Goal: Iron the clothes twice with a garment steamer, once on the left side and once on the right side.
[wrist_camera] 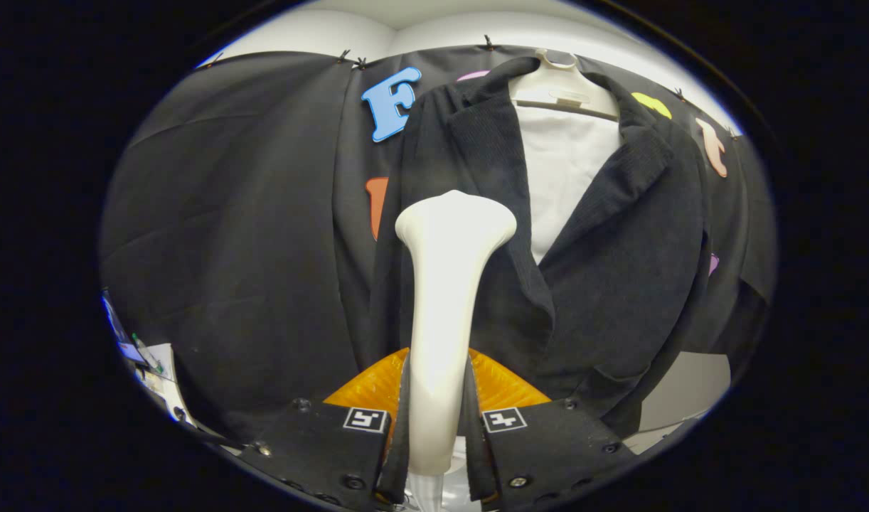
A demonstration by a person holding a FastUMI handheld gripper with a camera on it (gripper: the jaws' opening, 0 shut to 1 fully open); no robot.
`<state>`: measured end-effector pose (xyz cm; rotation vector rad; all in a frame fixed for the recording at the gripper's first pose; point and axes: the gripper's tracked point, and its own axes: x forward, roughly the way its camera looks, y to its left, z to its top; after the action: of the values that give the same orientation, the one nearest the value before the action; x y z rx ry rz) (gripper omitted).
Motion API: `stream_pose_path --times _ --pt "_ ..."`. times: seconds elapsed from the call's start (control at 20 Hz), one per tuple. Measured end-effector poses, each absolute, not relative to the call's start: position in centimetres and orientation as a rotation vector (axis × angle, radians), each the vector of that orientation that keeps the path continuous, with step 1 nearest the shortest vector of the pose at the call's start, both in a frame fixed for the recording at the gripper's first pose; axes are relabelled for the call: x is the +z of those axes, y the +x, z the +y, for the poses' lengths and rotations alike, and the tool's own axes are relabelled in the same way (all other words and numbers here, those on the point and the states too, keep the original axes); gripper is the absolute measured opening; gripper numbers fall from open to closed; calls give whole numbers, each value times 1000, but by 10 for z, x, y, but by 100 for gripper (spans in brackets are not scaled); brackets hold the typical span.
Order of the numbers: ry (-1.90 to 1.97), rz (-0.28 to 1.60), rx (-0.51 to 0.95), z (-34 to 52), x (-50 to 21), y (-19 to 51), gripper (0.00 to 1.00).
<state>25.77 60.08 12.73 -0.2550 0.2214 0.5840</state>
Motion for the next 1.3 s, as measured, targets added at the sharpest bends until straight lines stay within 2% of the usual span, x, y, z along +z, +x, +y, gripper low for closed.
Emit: stream_pose_path --times 1.3 --pt "-279 454 557 565 6 261 36"
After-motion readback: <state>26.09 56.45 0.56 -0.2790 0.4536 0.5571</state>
